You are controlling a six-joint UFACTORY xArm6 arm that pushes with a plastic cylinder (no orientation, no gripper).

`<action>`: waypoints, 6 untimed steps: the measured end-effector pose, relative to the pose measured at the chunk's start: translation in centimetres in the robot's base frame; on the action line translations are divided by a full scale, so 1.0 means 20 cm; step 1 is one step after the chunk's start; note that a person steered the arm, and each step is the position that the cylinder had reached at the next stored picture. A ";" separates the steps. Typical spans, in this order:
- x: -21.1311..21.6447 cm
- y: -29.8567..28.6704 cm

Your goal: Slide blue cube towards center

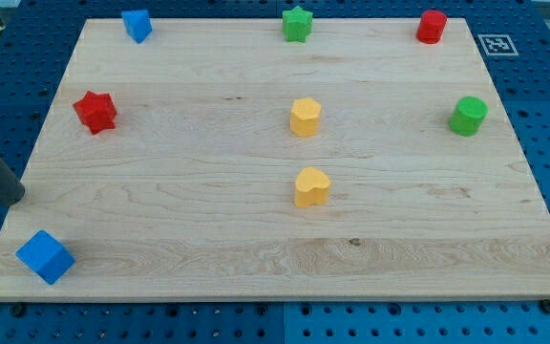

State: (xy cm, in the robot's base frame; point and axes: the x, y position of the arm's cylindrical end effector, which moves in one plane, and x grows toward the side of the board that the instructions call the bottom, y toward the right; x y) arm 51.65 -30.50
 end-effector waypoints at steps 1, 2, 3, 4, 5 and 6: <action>0.30 0.01; 0.49 0.02; 0.49 0.02; 0.48 0.16; 0.44 0.31; 0.39 0.41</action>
State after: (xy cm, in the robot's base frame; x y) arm 59.44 -22.22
